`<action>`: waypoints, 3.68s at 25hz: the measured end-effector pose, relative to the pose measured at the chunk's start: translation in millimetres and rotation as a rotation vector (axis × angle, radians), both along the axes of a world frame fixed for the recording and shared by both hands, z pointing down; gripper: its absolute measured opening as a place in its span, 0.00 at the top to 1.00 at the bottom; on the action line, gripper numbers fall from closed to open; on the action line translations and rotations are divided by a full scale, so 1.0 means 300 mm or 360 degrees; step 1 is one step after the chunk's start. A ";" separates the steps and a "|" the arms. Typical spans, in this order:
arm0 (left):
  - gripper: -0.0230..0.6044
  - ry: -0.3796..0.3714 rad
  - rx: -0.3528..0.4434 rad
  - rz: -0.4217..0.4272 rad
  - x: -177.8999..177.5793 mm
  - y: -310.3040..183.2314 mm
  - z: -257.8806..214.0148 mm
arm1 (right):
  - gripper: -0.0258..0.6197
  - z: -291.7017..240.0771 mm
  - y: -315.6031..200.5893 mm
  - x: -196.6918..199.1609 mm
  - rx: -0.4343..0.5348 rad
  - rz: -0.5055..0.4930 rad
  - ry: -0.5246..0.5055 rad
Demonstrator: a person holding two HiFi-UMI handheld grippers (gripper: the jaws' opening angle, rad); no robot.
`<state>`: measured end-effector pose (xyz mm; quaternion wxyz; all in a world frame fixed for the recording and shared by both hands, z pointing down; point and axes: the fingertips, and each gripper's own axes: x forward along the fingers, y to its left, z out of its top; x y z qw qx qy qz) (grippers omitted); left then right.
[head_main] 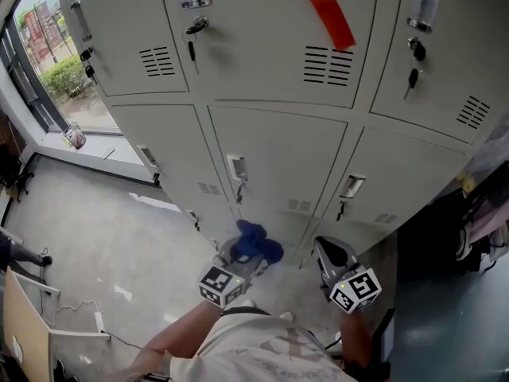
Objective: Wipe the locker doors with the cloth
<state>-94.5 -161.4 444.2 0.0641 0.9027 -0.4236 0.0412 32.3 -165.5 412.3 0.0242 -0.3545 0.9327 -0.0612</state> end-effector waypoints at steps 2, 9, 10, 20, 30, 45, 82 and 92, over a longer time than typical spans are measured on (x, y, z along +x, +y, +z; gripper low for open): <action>0.78 -0.0001 0.0058 0.0026 -0.005 -0.019 -0.051 | 0.95 -0.013 -0.019 -0.003 0.0012 0.0002 -0.0014; 0.78 -0.0055 0.0313 0.0017 -0.070 -0.108 -0.261 | 0.95 -0.149 -0.049 -0.052 0.0158 0.0012 -0.0017; 0.78 -0.0059 0.0344 0.0008 -0.082 -0.124 -0.292 | 0.95 -0.158 -0.056 -0.056 0.0166 0.0018 -0.0016; 0.79 -0.0240 0.0775 -0.0193 -0.219 -0.256 -0.687 | 0.95 -0.181 -0.076 -0.098 0.0172 0.0066 0.0026; 0.79 -0.0624 0.0968 -0.0470 -0.342 -0.360 -0.888 | 0.95 -0.185 -0.055 -0.064 0.0162 0.0147 0.0056; 0.79 -0.0915 0.0973 -0.0615 -0.350 -0.464 -0.856 | 0.95 -0.164 -0.035 -0.026 0.0133 0.0222 0.0046; 0.79 -0.0913 0.1144 -0.0162 0.252 -0.405 -0.889 | 0.95 -0.141 0.068 0.111 0.0123 0.0327 -0.0038; 0.79 -0.1166 0.1280 -0.0107 0.426 -0.392 -0.852 | 0.95 -0.117 0.078 0.140 0.0111 0.0343 -0.0058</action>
